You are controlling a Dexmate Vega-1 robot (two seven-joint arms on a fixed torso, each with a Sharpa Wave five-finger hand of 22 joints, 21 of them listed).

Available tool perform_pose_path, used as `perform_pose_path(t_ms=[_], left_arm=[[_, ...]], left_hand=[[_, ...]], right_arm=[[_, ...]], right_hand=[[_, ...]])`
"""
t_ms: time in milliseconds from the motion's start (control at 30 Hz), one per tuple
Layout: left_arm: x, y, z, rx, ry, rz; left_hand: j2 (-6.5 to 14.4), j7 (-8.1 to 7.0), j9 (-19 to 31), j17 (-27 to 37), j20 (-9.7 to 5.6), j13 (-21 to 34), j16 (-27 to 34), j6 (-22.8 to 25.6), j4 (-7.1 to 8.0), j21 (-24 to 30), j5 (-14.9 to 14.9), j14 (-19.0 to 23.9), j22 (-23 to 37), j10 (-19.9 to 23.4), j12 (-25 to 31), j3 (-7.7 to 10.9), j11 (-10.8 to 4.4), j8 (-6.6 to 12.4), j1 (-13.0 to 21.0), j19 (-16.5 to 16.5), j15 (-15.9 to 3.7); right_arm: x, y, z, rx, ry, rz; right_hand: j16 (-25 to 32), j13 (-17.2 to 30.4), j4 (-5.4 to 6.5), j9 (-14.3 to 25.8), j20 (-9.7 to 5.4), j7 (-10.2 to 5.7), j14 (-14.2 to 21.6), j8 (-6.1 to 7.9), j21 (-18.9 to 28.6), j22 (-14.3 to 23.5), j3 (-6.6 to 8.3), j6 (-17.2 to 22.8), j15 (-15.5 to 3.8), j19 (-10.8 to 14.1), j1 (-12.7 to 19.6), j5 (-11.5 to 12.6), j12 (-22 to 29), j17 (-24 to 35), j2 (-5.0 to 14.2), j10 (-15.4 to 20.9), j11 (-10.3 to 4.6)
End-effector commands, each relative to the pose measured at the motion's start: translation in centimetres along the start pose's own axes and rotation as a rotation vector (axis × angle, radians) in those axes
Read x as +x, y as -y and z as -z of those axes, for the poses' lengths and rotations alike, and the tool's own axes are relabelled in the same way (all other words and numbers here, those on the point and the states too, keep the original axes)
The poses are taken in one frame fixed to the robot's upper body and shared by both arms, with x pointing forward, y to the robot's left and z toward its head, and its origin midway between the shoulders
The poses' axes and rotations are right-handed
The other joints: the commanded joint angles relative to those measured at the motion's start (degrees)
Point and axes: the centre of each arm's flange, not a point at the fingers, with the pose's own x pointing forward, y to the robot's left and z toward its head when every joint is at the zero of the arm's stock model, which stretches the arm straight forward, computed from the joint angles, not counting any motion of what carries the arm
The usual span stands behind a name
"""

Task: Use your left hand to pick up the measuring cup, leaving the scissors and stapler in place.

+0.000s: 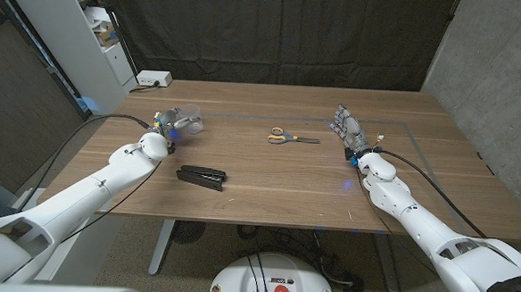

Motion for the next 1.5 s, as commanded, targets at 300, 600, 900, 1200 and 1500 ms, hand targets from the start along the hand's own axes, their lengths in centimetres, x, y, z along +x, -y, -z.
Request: perform_pose_path(t_ms=[300, 600, 900, 1200, 1500], left_arm=[[1.5, 0.8, 1.0, -0.180, 0.017, 0.011], [2.1, 0.6, 0.6, -0.176, 0.012, 0.003], [2.8, 0.9, 0.1, -0.210, 0.029, 0.001], [2.3, 1.1, 0.6, -0.356, 0.046, -0.018], [1.1, 1.1, 1.4, -0.451, 0.058, -0.067]], left_hand=[[1.6, -0.33, 0.2, -0.1, 0.36, -0.1, 1.0, 4.4, -0.45, 1.7, 0.1, 6.1, 0.2, 5.2, 1.3, 0.58, -1.47, 0.93, 4.4, 6.7, -1.09], [2.4, -2.57, 0.3, -0.3, -0.48, -0.3, 1.5, 11.4, -0.71, 2.8, -2.5, 14.6, 0.3, 12.5, 2.6, 1.07, -4.43, 1.76, 9.6, 13.6, -4.43], [2.9, -3.75, 0.5, -0.3, -0.51, -0.3, 1.9, 15.9, -0.70, 3.3, -4.0, 19.7, 0.4, 17.3, 3.3, 1.22, -5.61, 2.38, 12.4, 17.1, -5.94], [3.9, -4.59, 0.6, -0.2, -1.13, -0.1, 2.1, 20.0, -0.73, 3.7, -5.1, 23.2, 0.5, 21.0, 3.9, 1.49, -7.01, 3.14, 14.7, 19.5, -6.81], [4.9, -4.96, 0.7, -0.1, -0.89, 0.0, 2.5, 23.3, -0.60, 4.0, -5.9, 25.6, 0.5, 24.0, 4.5, 1.56, -7.13, 3.85, 16.3, 21.1, -7.29]], right_arm=[[-0.5, 0.1, 0.8, 0.000, -0.023, 0.010], [-0.4, 0.2, 1.0, 0.002, -0.025, 0.016], [-0.3, 0.2, 1.0, 0.006, -0.022, 0.019], [-0.4, -0.1, 0.7, 0.005, -0.013, 0.014], [-0.9, -0.4, 0.4, 0.002, -0.004, 0.007]], right_hand=[[0.4, 0.2, 0.10, 0.3, 0.25, -0.33, 0.3, 0.59, 0.6, 0.3, -0.29, 0.8, 0.18, 0.2, -0.1, 0.6, 0.4, 0.3, 0.26, 0.7, 0.13], [0.4, 0.2, 0.07, 0.3, 0.33, -0.47, 0.4, 0.65, 0.5, 0.3, -0.34, 1.0, 0.09, 0.2, -0.1, 0.7, 0.4, 0.3, 0.24, 0.9, 0.09], [0.4, 0.2, 0.03, 0.3, 0.34, -0.57, 0.6, 0.68, 0.5, 0.3, -0.37, 1.2, 0.00, 0.2, -0.1, 0.7, 0.4, 0.3, 0.23, 0.9, 0.08], [0.4, 0.2, -0.02, 0.3, 0.33, -0.50, 0.6, 0.66, 0.6, 0.3, -0.40, 1.2, 0.03, 0.2, -0.1, 0.8, 0.4, 0.3, 0.23, 1.0, 0.05], [0.4, 0.2, -0.08, 0.4, 0.32, -0.43, 0.6, 0.65, 0.6, 0.3, -0.43, 1.2, -0.03, 0.2, -0.1, 0.8, 0.4, 0.3, 0.22, 1.1, 0.07]])
